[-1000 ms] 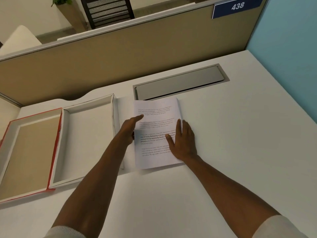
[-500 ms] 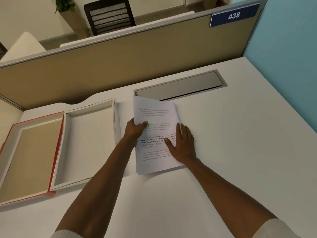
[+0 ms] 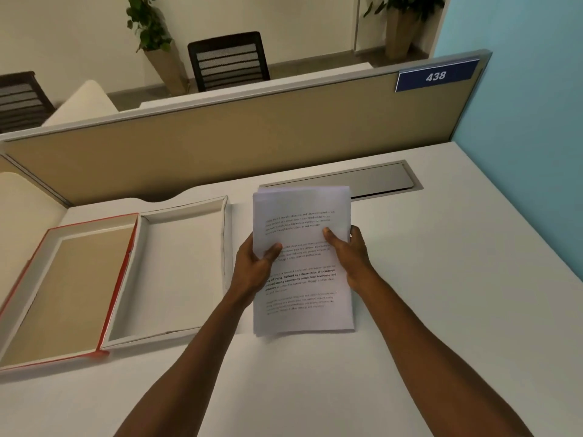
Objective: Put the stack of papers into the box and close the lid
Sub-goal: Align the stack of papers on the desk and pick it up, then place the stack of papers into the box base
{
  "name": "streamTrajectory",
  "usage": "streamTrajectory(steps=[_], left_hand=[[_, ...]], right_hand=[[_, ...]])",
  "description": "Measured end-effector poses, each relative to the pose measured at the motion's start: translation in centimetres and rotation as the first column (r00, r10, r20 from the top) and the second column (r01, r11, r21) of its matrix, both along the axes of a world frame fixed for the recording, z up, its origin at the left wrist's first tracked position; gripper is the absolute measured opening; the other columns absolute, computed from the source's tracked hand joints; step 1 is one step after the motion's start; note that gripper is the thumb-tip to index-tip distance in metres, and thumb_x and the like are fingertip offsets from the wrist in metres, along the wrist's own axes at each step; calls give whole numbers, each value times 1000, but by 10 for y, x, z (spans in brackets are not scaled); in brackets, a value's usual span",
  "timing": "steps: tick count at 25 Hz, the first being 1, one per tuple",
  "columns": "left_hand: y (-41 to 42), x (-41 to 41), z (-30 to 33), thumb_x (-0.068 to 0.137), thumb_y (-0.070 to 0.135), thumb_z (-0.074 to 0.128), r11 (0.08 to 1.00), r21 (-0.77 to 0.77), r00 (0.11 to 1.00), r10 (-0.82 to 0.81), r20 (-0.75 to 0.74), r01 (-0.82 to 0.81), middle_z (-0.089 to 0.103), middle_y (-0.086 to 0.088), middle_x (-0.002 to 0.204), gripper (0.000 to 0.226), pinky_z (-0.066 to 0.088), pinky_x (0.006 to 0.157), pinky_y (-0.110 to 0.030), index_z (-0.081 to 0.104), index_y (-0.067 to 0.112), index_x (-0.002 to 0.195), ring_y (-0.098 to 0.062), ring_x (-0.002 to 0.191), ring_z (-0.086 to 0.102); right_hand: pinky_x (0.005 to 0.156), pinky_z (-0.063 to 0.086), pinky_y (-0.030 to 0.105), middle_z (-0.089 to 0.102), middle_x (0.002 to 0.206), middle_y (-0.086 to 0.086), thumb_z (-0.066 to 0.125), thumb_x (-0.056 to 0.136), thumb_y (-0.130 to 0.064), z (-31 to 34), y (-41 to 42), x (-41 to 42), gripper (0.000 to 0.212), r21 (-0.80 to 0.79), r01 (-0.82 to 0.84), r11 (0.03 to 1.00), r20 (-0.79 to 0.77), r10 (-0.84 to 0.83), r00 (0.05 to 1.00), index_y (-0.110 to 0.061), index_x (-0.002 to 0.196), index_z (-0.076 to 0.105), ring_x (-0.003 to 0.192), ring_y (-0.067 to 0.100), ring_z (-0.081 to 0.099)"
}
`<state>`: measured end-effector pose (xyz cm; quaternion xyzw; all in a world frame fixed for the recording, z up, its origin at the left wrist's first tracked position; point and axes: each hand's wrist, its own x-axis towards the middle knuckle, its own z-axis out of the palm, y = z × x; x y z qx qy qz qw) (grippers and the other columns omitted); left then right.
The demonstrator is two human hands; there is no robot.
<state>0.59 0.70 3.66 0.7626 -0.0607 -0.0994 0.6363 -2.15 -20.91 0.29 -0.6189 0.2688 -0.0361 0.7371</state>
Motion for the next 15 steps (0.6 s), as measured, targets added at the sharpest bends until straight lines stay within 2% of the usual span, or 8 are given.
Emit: streamTrajectory(steps=[2, 6, 10, 13, 15], left_hand=[[-4, -5, 7, 89, 37, 67, 998, 43, 996, 42, 78, -45, 73, 4, 111, 37, 65, 68, -31, 59, 27, 124, -20, 91, 76], [-3, -4, 16, 89, 36, 68, 994, -59, 982, 105, 158, -97, 72, -2, 115, 41, 65, 77, -46, 57, 21, 126, -28, 99, 74], [1, -19, 13, 85, 37, 74, 992, -81, 981, 112, 159, -100, 73, 0, 116, 45, 64, 79, -55, 59, 27, 126, -28, 102, 74], [14, -25, 3, 80, 37, 77, 986, -110, 982, 140, 128, -126, 72, 0, 120, 53, 62, 84, -57, 59, 27, 129, -28, 108, 71], [23, -30, -2, 79, 39, 77, 983, -138, 986, 133, 101, -119, 71, -1, 121, 57, 61, 86, -58, 59, 24, 131, -29, 111, 69]], right_hand=[[71, 64, 43, 66, 111, 5, 66, 88, -48, 11, 10, -5, 44, -114, 66, 991, 42, -62, 997, -23, 118, 46, 89, 22, 71], [65, 62, 27, 60, 108, -5, 56, 93, -51, 45, 24, -14, 40, -358, 135, 924, 235, -51, 971, -29, 121, 38, 86, 13, 67], [71, 62, 27, 60, 114, -3, 61, 93, -42, 49, 36, -38, 42, -385, 163, 908, 347, -21, 938, -28, 125, 39, 96, 14, 66], [72, 61, 23, 59, 114, -8, 68, 86, -37, 40, 36, -54, 48, -382, 105, 918, 389, 56, 920, -38, 123, 38, 100, 9, 65], [73, 61, 23, 59, 114, -11, 70, 84, -32, 34, 33, -61, 50, -353, 60, 934, 384, 86, 919, -37, 123, 38, 102, 4, 64]])
